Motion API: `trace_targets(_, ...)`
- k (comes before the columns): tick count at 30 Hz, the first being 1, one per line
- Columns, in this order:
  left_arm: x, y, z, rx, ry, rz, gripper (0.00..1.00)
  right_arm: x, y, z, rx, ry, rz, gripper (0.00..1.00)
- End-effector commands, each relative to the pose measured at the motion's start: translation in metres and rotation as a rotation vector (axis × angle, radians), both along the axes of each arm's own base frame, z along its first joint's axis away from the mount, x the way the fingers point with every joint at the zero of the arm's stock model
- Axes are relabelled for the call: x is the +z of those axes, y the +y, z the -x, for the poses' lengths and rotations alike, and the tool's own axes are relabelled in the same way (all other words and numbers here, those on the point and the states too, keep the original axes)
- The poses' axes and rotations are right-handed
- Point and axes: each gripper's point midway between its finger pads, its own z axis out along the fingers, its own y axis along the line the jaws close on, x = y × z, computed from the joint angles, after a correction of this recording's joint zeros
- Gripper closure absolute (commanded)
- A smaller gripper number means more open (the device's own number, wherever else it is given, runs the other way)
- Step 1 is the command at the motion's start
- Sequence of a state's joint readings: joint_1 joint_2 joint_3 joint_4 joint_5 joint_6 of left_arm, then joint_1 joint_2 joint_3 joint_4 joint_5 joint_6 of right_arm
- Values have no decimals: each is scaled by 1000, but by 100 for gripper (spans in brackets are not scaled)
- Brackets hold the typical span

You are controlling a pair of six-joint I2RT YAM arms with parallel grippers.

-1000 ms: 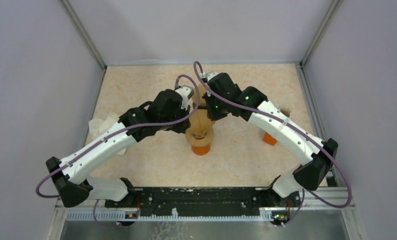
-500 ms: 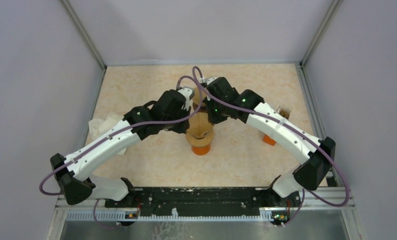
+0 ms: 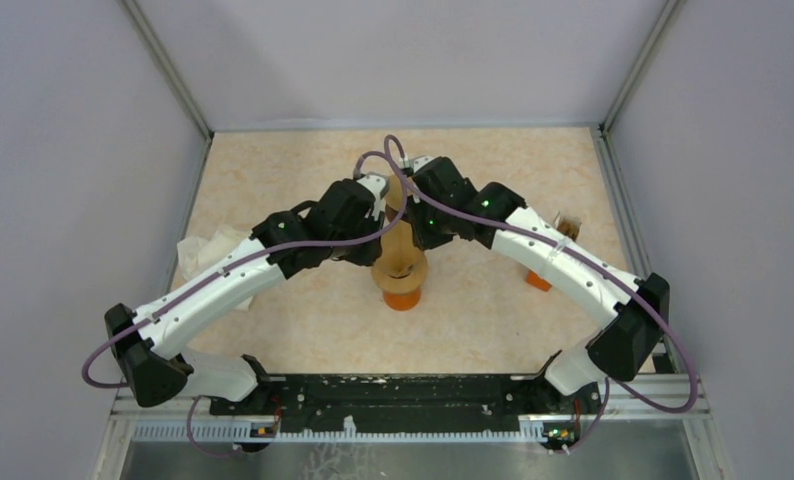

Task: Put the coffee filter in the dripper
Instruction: Place the coffee filter in the coffee dripper.

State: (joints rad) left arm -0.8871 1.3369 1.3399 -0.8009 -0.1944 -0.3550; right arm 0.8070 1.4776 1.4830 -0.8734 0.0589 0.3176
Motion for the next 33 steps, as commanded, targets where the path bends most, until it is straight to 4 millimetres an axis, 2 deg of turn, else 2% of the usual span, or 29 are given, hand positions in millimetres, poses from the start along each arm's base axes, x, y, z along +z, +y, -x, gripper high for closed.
trace_targets(1, 0, 3, -4, 24, -13, -3, 65, 19, -1, -5, -17, -57, -53, 78)
trace_targets(10, -7, 9, -3, 48, -8, -18, 59, 13, -9, -2, -38, -68, -48, 69)
trace_targets(16, -14, 10, 0, 47, 8, -15, 57, -1, -7, 1, -32, -42, -48, 66)
trace_targets(19, -12, 4, -3, 46, -8, 15, 56, -3, -6, 0, -31, -43, -50, 65)
trace_targets(27, -23, 3, -3, 55, 4, 17, 55, -10, -5, -2, -28, -42, -43, 64)
trace_targets(30, -23, 3, -3, 58, 5, 21, 55, -8, -5, -1, -26, -43, -45, 63)
trace_targets(33, -17, 4, -3, 60, -8, 37, 55, 3, -5, -1, -24, -63, -66, 62)
